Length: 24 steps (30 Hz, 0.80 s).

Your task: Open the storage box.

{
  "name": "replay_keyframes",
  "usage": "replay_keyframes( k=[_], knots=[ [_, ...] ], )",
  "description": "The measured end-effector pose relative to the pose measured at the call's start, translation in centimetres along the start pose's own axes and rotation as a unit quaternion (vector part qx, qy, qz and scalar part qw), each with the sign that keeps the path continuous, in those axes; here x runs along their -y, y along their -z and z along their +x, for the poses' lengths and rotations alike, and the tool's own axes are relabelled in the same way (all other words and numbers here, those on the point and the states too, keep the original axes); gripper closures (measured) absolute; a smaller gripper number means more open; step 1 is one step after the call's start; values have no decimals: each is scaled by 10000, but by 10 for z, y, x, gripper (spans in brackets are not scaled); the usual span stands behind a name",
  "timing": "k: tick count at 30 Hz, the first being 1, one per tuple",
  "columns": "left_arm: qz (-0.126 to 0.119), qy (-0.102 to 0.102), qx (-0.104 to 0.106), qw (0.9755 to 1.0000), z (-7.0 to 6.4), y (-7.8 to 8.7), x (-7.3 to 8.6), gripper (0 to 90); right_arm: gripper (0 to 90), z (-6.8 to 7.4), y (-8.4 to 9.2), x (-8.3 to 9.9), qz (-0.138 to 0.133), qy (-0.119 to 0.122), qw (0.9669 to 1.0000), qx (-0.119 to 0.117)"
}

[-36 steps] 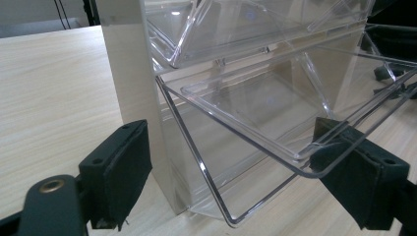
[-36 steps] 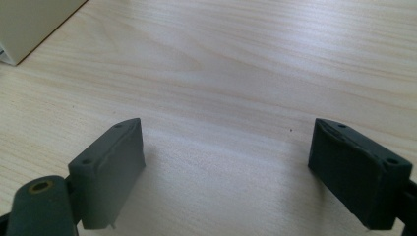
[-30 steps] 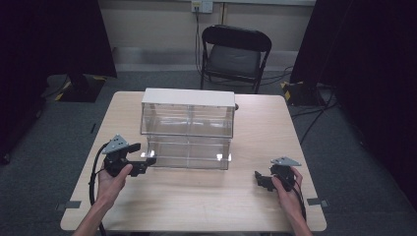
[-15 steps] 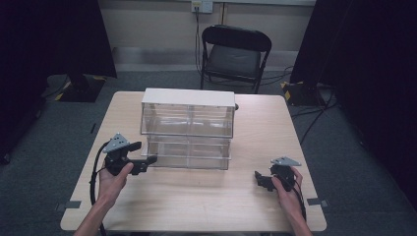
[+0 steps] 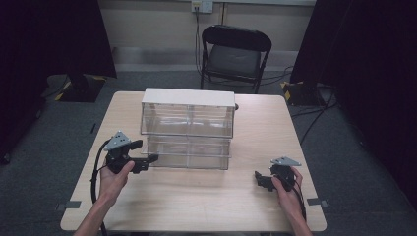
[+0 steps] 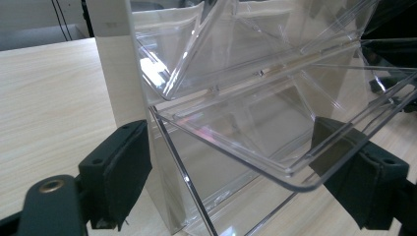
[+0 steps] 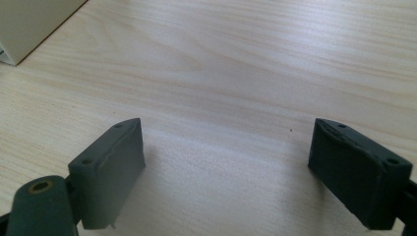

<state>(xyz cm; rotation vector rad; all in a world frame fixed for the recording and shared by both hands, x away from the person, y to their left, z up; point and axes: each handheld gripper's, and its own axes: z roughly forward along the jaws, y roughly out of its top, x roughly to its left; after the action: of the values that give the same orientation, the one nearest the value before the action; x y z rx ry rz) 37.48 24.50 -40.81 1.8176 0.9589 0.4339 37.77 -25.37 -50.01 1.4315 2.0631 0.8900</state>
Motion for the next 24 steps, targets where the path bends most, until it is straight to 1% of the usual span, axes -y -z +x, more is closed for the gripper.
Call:
replay_keyframes(
  k=[5, 8, 24],
  knots=[
    [-54, 51, 33, 10000, 0, 0, 0, 157, 130, 0, 0, 0, 0, 0, 10000, 1],
    [-102, 120, 29, 9999, 1, -1, 0, 157, 130, 0, 0, 0, 0, -1, 10000, 0],
    [-142, 95, -29, 9998, 0, 0, -5, 158, 130, 0, 0, 0, 0, -1, 10000, -1]
  ],
)
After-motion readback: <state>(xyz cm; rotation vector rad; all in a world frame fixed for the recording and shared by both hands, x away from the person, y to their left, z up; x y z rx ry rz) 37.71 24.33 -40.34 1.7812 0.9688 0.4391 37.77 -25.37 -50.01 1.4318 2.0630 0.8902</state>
